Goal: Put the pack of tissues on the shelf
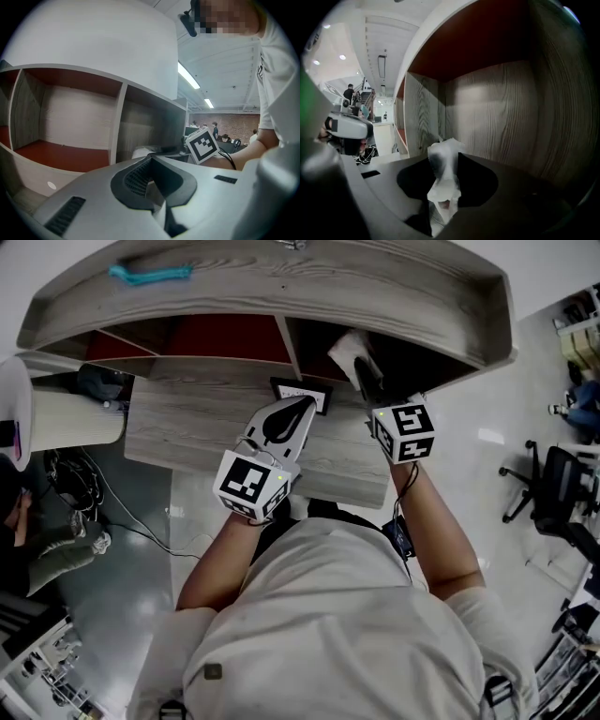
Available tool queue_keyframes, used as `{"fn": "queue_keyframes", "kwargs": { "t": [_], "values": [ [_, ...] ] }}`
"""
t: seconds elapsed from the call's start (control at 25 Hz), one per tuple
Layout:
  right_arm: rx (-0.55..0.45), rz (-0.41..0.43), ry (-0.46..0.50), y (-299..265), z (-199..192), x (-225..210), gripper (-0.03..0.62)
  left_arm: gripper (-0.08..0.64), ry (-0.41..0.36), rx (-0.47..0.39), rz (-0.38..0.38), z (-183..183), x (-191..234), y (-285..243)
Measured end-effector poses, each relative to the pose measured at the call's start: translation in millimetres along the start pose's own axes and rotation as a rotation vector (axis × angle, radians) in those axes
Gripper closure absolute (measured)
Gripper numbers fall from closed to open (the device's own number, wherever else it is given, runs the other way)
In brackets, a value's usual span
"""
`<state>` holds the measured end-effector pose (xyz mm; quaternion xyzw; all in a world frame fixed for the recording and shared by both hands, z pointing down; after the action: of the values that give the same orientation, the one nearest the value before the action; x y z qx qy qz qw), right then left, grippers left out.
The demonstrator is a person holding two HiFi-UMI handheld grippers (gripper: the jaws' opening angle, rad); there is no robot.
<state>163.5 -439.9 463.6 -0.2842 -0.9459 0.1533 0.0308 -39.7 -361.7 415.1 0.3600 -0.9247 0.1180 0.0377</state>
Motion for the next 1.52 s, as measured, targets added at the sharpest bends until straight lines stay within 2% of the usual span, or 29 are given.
{"fn": "queue_keyframes", "kwargs": {
  "t": [0.56, 0.8, 1.0, 1.2, 1.52],
  "values": [
    [0.098, -0.006, 0.028, -39, -11, -8, 0.463, 0.545, 0.016, 0.015, 0.011, -5, 10, -11],
    [0.110, -0.025, 0.045, -42, -13, -8, 0.459, 0.545, 0.013, 0.020, 0.009, -4, 11, -8],
    [0.101, -0.033, 0.046, -42, -14, -8, 0.420, 0.545, 0.013, 0.023, 0.005, -4, 11, -6],
    [0.071, -0.047, 0.055, -39, -6, -2, 0.342, 0.545, 0.016, 0.028, -0.004, -5, 11, -3],
    [0.028, -0.078, 0.059, -20, 5, 6, 0.330, 0.545, 0.008, 0.016, -0.023, -1, 7, 7]
  ]
}}
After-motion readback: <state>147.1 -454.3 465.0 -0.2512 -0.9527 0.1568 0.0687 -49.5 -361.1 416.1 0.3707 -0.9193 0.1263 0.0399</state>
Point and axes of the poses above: the fingertips, and each gripper's own axes: y backward along the fingers, x to its left, z out of its top, the point moved 9 cm from there along y, backward along the fingers, and after that the axes turned 1 degree about -x, right-handed, at the moved point
